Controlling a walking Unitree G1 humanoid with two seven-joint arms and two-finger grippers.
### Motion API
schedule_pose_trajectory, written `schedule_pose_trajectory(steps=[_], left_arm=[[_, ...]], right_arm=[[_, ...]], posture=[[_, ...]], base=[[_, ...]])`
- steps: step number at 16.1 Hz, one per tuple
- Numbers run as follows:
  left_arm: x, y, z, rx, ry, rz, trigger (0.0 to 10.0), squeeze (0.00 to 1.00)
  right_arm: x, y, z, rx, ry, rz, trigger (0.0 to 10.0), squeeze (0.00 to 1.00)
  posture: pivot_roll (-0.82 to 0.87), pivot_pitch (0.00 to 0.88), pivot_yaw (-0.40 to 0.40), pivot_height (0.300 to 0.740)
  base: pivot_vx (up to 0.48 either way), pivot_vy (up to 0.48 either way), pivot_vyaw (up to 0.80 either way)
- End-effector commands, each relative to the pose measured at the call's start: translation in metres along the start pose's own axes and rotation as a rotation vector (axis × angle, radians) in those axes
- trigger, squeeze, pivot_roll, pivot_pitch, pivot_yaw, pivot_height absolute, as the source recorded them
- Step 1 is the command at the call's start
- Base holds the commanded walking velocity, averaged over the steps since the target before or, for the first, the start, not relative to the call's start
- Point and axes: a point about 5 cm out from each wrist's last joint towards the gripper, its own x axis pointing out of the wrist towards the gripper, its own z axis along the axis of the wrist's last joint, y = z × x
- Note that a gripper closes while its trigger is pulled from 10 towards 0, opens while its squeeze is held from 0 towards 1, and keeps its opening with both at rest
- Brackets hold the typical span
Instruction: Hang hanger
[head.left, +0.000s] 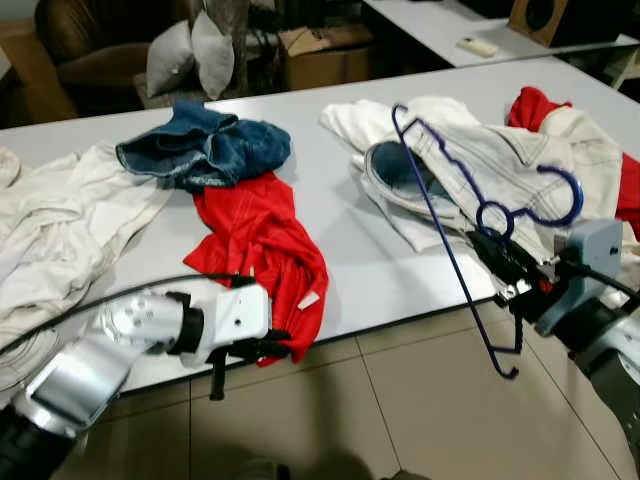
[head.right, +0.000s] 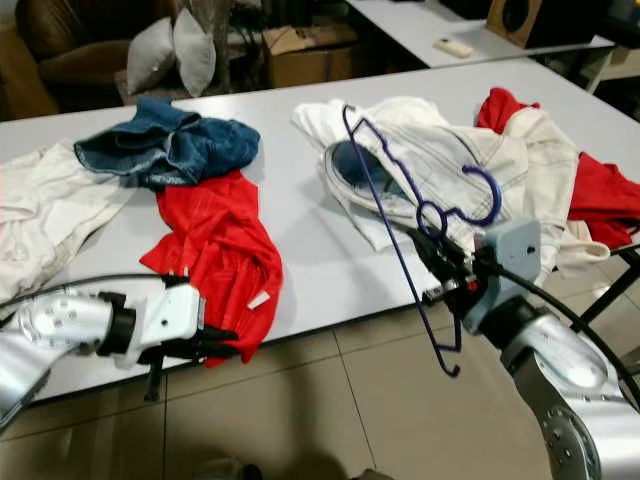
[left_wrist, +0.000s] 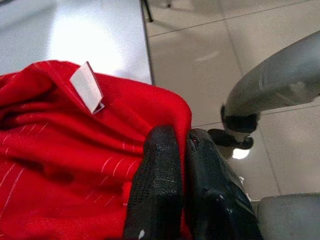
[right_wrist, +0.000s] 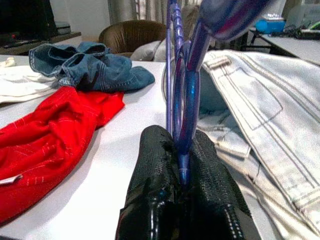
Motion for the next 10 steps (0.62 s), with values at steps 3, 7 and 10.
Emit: schedule_pose_trajectory(steps=[3, 7, 10], left_arm=[[-0.015, -0.007, 0.004, -0.010, -0.014, 0.014, 10.0, 1.00], [-0.032, -0.019, 0.015, -0.167, -0.162, -0.021, 10.0, 1.00], [-0.046, -0.002, 0.019, -0.343, -0.319, 0.124, 10.0, 1.00]], right_arm=[[-0.001, 0.012, -0.001, 0.015, 0.004, 0.036, 10.0, 0.00], [-0.001, 0.017, -0.004, 0.032, 0.016, 0.051, 10.0, 0.00], [0.002, 0.019, -0.006, 0.036, 0.022, 0.049, 10.0, 0.00]], posture=[[-0.01, 0.048, 0.032, 0.740], [0.00, 0.052, 0.025, 0.740], [0.01, 0.051, 0.027, 0.740]], base=[[0.000, 0.000, 0.00], [0.000, 0.000, 0.00], [0.000, 0.000, 0.00]])
